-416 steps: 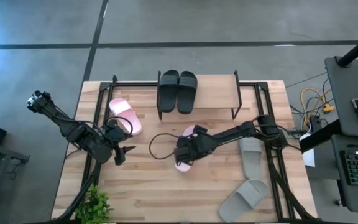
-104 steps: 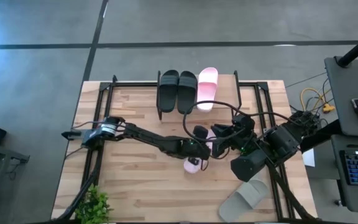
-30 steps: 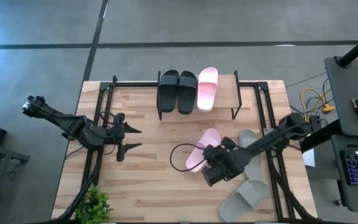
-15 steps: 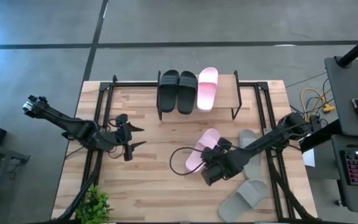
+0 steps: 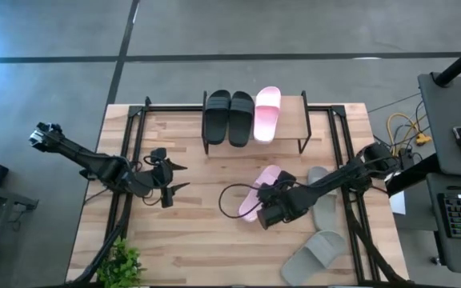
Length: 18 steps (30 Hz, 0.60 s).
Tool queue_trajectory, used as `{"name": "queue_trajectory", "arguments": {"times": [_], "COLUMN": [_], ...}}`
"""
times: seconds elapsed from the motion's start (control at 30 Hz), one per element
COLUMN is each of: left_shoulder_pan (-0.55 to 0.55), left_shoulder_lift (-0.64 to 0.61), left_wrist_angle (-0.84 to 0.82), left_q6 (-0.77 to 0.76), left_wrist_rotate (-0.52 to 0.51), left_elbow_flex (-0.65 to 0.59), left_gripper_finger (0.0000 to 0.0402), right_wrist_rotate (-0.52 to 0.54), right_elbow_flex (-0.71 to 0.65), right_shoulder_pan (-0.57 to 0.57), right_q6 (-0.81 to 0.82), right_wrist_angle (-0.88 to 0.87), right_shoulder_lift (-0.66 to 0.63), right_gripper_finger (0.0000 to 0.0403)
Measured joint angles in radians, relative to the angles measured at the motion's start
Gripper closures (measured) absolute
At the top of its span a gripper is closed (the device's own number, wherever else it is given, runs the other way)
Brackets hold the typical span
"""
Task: Pick and place slides into the shelf
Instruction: Put the pink slide on the shelf
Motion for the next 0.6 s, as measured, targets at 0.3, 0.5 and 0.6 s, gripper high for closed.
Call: {"name": "queue_trajectory", "arguments": {"times": [0.3, 0.5, 0.6], "left_shoulder_pan": [0.0, 0.0, 0.0], "left_shoulder_lift": [-0.003, -0.004, -0.002], "left_wrist_angle": [-0.002, -0.002, -0.002], "left_q6": [0.0, 0.0, 0.0], "left_wrist_rotate": [-0.011, -0.011, -0.01], "left_elbow_flex": [0.0, 0.0, 0.0], "left_gripper_finger": [0.0178, 0.0178, 0.0178], "right_wrist_rotate": [-0.009, 0.024, 0.031], "right_elbow_flex": [-0.064, -0.079, -0.087], "right_shoulder_pan": [-0.049, -0.054, -0.059], "right_q6": [-0.068, -0.141, -0.177], "right_wrist_angle": [0.118, 0.087, 0.087], "right_shoulder_lift": [0.0, 0.0, 0.0], "right_gripper_finger": [0.0204, 0.0204, 0.0208]}}
